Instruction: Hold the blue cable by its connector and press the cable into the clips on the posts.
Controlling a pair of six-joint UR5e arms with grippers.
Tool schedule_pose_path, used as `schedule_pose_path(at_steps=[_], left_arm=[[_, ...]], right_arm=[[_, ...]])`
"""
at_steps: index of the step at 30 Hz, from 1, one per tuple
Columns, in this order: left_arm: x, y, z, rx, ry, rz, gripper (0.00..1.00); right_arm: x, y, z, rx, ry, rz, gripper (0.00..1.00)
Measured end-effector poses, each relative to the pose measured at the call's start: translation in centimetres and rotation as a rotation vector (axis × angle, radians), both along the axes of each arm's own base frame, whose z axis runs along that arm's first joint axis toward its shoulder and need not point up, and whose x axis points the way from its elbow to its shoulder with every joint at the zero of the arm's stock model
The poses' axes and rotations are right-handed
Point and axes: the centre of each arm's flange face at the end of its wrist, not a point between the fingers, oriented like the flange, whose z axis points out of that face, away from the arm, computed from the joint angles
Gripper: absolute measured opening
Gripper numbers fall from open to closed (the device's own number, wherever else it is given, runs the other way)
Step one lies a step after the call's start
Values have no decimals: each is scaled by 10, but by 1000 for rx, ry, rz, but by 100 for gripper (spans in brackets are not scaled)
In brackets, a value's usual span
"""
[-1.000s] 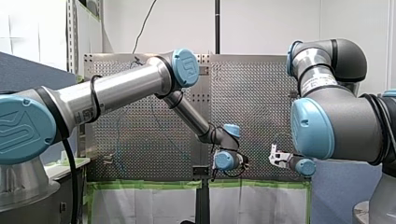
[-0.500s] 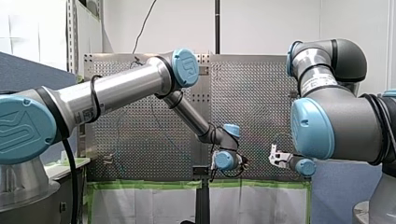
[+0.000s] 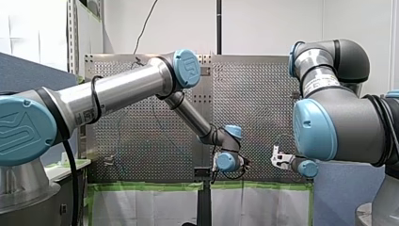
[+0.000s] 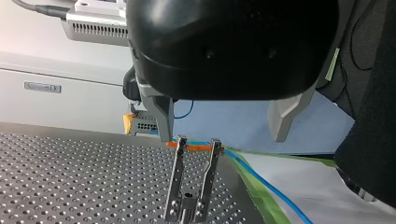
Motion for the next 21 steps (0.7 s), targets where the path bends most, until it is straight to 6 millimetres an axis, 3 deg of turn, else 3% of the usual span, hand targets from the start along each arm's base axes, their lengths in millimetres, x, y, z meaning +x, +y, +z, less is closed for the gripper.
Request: schedule_pose_path(at_steps=[14, 21], left_arm=[[0, 1, -1, -10, 9, 4, 100], [-8, 15, -15, 26, 46, 16, 100]], right_arm=[[0, 0, 0, 1, 0, -2, 0], [2, 2, -2, 11, 17, -2, 0]])
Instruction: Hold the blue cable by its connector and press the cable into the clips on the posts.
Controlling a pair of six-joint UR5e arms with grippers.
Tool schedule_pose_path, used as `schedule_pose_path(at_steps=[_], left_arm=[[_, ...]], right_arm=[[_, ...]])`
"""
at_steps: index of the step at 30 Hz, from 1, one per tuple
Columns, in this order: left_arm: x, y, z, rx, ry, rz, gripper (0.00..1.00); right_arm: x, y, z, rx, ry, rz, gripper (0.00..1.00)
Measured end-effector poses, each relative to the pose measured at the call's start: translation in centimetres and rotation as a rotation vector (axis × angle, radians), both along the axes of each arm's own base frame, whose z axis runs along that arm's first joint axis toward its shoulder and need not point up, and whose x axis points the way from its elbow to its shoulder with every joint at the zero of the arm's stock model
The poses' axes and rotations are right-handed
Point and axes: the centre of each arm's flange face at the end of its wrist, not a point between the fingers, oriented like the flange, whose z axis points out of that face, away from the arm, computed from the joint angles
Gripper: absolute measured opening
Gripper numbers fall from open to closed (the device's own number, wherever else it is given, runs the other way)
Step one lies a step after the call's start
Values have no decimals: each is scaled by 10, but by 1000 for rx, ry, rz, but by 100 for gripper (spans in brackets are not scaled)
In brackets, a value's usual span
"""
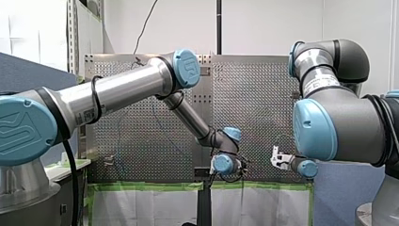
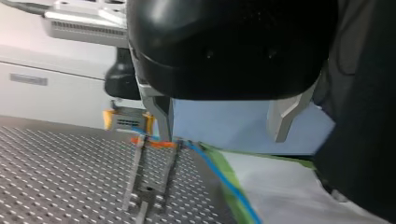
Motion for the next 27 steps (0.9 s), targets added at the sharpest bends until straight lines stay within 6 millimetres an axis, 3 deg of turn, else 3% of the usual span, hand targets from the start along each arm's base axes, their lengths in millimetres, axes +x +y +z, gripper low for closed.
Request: schedule_pose_path(at_steps=[6, 14, 19, 27], left_arm=[[-2, 13, -3, 49, 31, 51, 100], [-15, 28, 16, 93, 85, 77, 100], [-35, 31, 30, 95, 143, 37, 100], [-65, 27, 33, 100, 226, -28, 100]], right_arm=[[-1, 9, -6, 14, 16, -18, 0], [-7, 26, -16, 25, 22, -62, 0], [-8, 35, -21, 29, 24, -72, 0], [-6, 54, -28, 22, 22, -67, 0]])
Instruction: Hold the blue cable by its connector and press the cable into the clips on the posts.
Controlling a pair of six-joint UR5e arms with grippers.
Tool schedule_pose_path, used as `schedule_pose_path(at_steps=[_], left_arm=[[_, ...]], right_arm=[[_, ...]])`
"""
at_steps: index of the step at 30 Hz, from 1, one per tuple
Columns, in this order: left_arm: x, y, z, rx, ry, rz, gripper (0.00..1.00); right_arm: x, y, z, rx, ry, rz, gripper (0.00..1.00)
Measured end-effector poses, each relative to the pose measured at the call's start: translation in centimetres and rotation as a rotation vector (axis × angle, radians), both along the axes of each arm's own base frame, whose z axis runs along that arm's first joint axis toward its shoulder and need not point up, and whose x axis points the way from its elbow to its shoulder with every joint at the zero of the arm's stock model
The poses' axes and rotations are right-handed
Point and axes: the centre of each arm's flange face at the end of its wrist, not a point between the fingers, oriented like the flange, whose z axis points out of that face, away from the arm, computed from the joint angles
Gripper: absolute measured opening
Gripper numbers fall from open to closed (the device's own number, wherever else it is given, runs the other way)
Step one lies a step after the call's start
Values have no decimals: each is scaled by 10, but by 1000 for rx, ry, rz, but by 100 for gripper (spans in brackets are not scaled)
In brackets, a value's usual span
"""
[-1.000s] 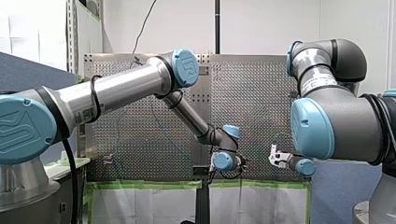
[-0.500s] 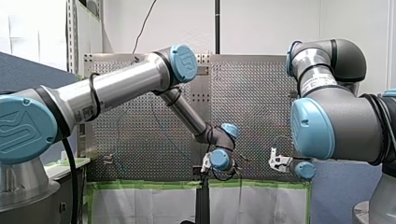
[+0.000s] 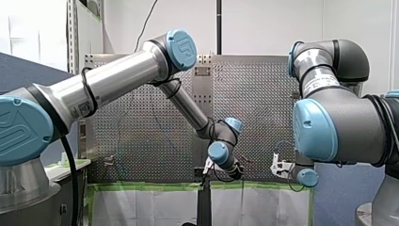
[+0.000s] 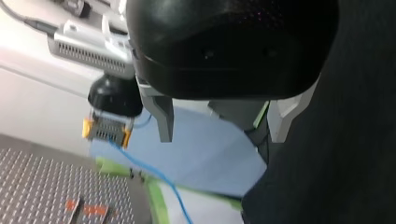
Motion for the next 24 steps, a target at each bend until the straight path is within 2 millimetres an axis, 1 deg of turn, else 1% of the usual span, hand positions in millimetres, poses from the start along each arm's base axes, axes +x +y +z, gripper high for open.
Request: schedule_pose_path(at_steps=[3, 4, 7, 19, 24], left_arm=[[-8, -5, 9, -15, 23, -11, 100], [-9, -6, 16, -22, 27, -6, 100], [-8, -9, 32, -33, 28, 17, 100], [15, -22, 71, -30, 21, 47, 100], [27, -24, 85, -29, 19, 63, 100]], right_arm=[[0, 8, -3, -2, -4, 0, 0], [0, 10, -4, -4, -5, 0, 0], [1, 14, -4, -17, -8, 3, 0], [3, 11, 0, -69, -41, 8, 0], [6, 10, 2, -80, -58, 11, 0]])
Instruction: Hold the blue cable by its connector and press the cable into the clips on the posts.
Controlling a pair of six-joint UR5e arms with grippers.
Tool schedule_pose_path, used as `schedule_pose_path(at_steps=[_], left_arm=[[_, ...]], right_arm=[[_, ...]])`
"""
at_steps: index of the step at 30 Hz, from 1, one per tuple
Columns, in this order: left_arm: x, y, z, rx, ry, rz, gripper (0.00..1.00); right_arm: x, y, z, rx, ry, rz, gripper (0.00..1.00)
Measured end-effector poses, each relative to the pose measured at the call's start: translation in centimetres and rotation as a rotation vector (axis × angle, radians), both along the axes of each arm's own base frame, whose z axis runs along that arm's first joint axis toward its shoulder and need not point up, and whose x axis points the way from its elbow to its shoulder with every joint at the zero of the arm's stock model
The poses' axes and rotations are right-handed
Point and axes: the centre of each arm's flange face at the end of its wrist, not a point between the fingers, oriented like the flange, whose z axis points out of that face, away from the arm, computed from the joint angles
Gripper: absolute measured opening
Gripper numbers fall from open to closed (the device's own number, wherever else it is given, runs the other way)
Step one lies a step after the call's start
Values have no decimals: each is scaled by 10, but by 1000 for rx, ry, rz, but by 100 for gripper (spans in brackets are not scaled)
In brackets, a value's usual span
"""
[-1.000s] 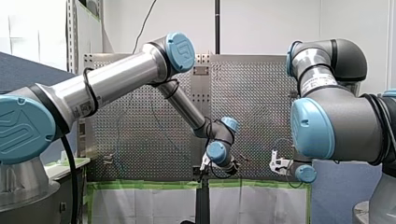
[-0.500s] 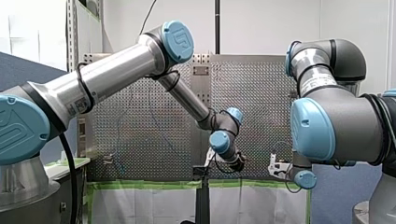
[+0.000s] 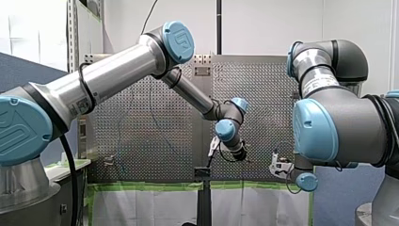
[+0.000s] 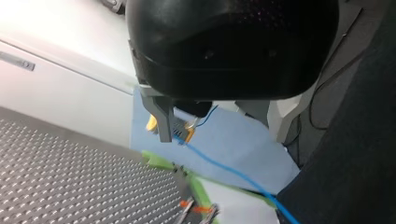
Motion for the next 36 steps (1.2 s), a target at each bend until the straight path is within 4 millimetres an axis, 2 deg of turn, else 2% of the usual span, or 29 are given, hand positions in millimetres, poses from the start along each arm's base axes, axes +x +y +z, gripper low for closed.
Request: schedule_pose_path(at_steps=[7, 13, 20, 25, 36], left_arm=[[21, 2, 10, 17, 7, 24, 100], [30, 1, 6, 46, 23, 37, 100], [30, 1, -20, 128, 58, 23, 100], [22, 3, -29, 168, 95, 9, 100], [23, 7, -16, 142, 188, 56, 100]], right_arm=[[3, 1, 0, -3, -5, 6, 0], [6, 2, -1, -1, -6, 11, 0], [11, 4, -1, 0, -6, 21, 0], [14, 5, -1, 0, -6, 29, 0], [20, 7, -1, -1, -6, 40, 0]])
